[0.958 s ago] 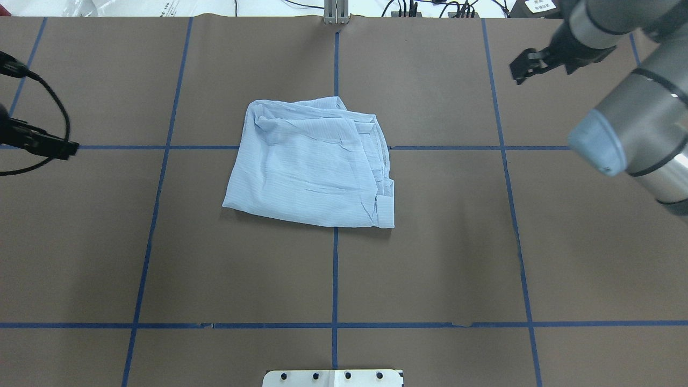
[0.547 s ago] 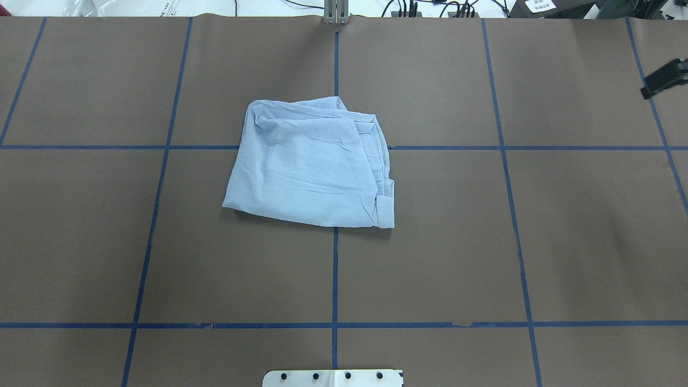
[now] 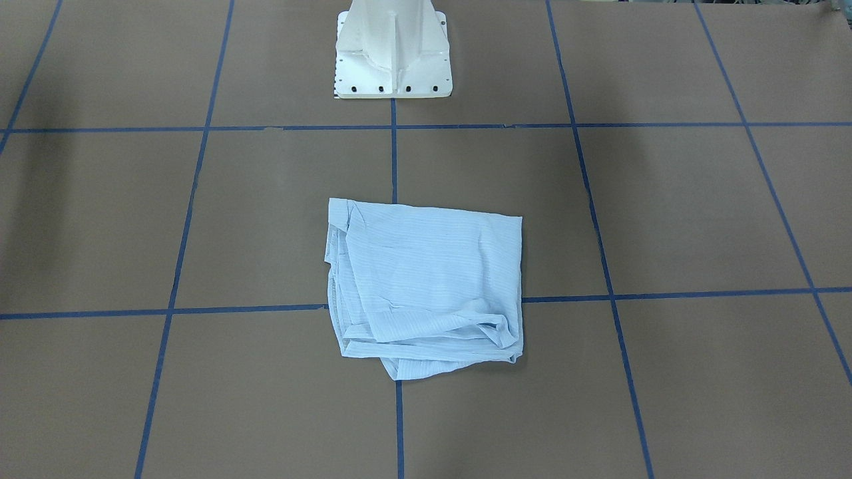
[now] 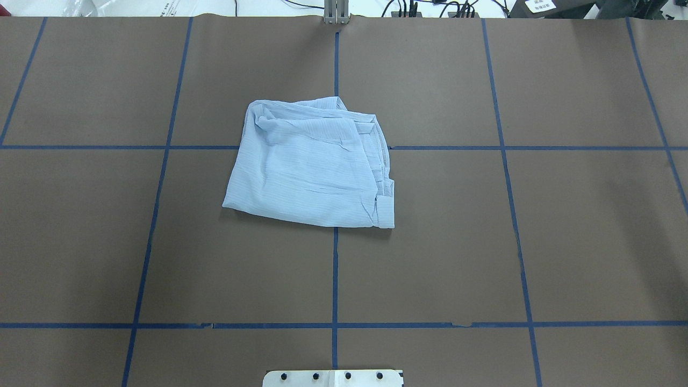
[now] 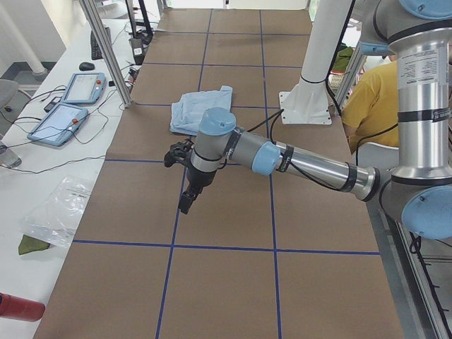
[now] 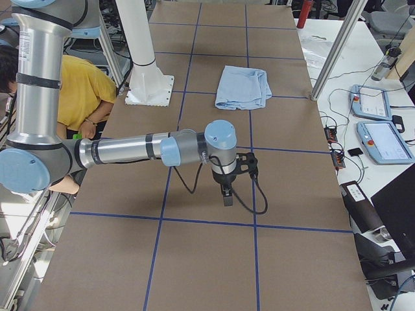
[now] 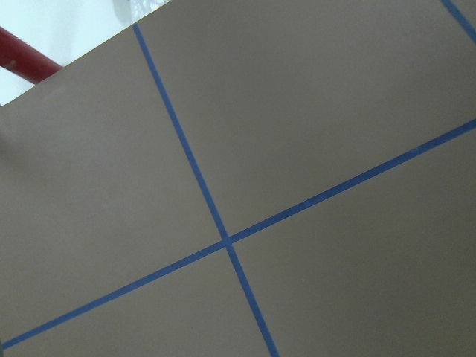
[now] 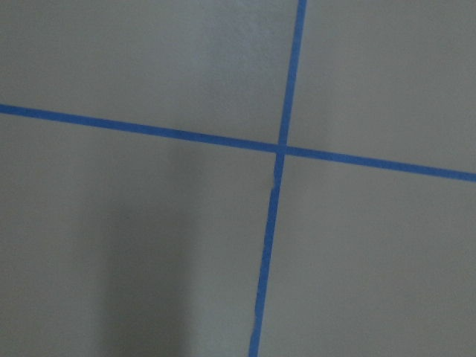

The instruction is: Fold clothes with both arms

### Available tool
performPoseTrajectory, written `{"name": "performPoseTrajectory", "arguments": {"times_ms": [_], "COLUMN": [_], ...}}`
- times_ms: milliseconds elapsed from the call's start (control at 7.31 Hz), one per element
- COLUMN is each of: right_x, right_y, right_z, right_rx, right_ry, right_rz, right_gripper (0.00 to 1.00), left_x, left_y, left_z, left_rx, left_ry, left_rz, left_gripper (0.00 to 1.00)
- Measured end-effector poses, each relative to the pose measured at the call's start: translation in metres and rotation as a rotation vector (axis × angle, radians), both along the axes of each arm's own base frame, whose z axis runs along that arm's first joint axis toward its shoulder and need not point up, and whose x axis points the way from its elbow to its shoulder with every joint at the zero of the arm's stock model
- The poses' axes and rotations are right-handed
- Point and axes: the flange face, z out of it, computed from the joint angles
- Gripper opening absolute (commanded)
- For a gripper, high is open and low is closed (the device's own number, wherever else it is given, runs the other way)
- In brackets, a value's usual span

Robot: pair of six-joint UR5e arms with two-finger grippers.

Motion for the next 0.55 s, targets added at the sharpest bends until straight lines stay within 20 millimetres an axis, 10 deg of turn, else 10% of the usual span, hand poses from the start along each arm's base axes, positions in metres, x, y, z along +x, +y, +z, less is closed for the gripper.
{"name": "performPoseTrajectory", "arguments": {"times_ms": [547], "right_x": [0.008], "right_y": [0.041], "right_z": [0.042], "right_rx": [-0.110], "right_ry": [-0.042], "right_rz": [0.019], "right_gripper": [1.00], "left_x": [-0.010], "left_y": [0.065], "left_z": [0.083], "left_rx": [-0.235], "left_ry": [0.163], "left_rz": [-0.011], "left_gripper": [1.00]}}
